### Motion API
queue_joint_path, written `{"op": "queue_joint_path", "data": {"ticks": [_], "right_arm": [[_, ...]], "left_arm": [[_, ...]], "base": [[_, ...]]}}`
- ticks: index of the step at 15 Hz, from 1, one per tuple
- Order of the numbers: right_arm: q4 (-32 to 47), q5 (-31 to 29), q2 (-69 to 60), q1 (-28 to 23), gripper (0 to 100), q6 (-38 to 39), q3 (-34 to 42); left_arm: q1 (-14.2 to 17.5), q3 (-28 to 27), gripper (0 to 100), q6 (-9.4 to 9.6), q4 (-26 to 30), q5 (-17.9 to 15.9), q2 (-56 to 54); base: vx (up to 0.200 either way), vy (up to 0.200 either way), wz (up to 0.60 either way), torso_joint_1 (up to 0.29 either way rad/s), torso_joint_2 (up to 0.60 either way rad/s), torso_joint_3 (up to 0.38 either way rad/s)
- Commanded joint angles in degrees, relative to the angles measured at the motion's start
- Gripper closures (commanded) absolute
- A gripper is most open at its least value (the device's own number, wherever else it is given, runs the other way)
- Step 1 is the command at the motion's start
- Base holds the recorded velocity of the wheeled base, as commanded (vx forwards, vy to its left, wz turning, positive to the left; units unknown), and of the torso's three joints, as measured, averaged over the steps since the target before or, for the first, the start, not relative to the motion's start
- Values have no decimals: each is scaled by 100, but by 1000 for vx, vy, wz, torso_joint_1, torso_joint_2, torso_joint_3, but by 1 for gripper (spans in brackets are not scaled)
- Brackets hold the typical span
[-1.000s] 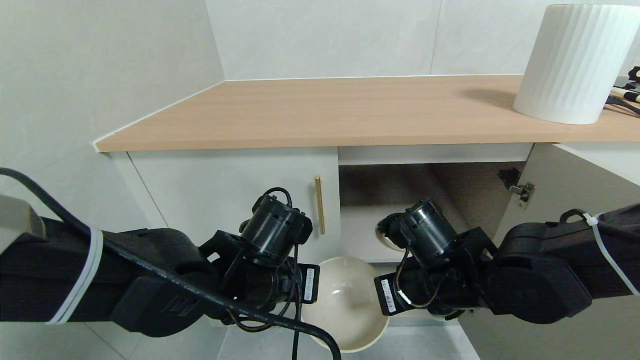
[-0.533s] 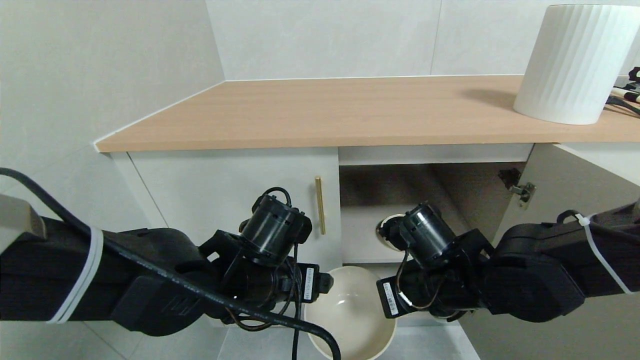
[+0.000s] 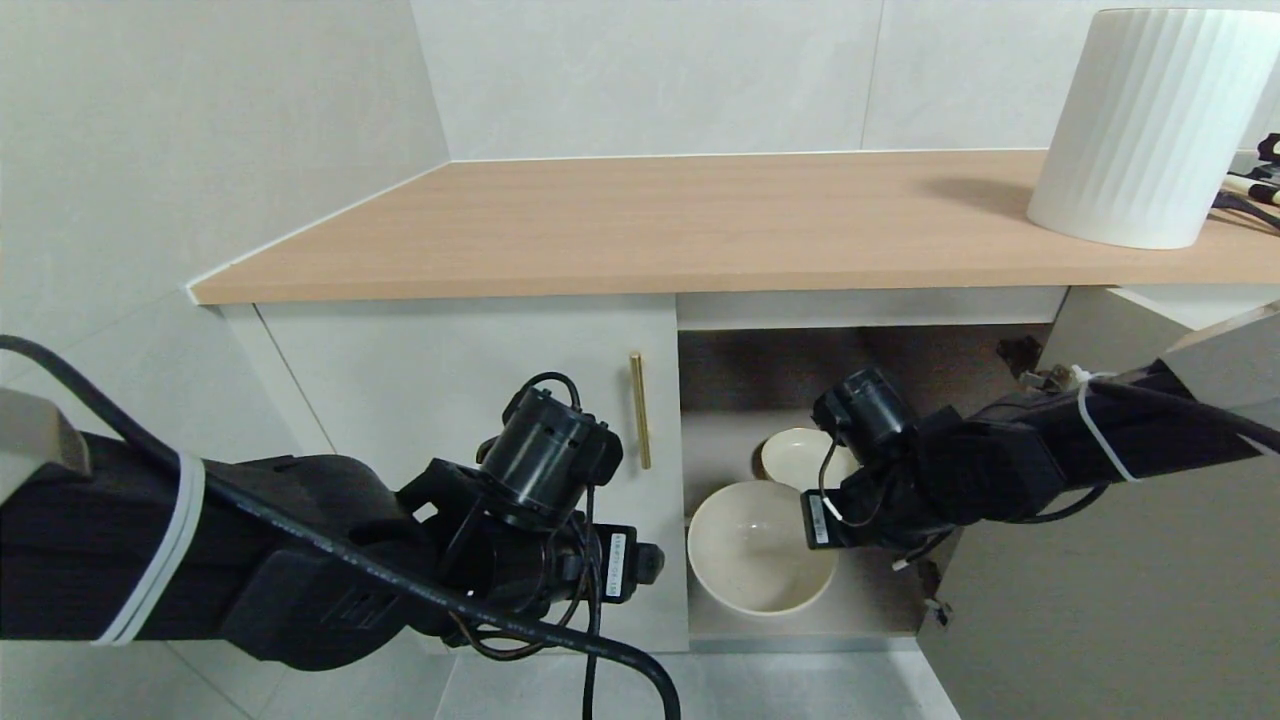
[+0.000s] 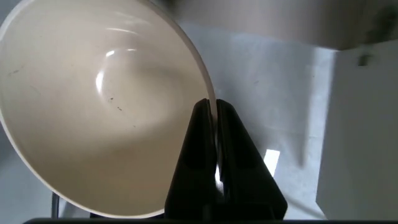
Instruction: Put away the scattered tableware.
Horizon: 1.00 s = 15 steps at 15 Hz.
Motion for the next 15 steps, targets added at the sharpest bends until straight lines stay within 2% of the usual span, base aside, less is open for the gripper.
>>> {"op": "queue_joint_path", "data": {"ticks": [1, 9, 15], "right_arm": [[0, -39, 338, -243, 100, 140, -239], [-53, -91, 970, -911, 100, 1687, -1487], [-765, -460, 1366, -1201, 100, 1898, -1619]], "left_arm": [[1, 0, 0, -4, -2, -1, -9], [19, -9, 0, -4, -2, 8, -35], [28, -17, 0, -12, -20, 8, -44]], "base": [[0, 0, 0, 0, 0, 0], [0, 0, 0, 0, 0, 0], [0, 0, 0, 0, 0, 0]]}}
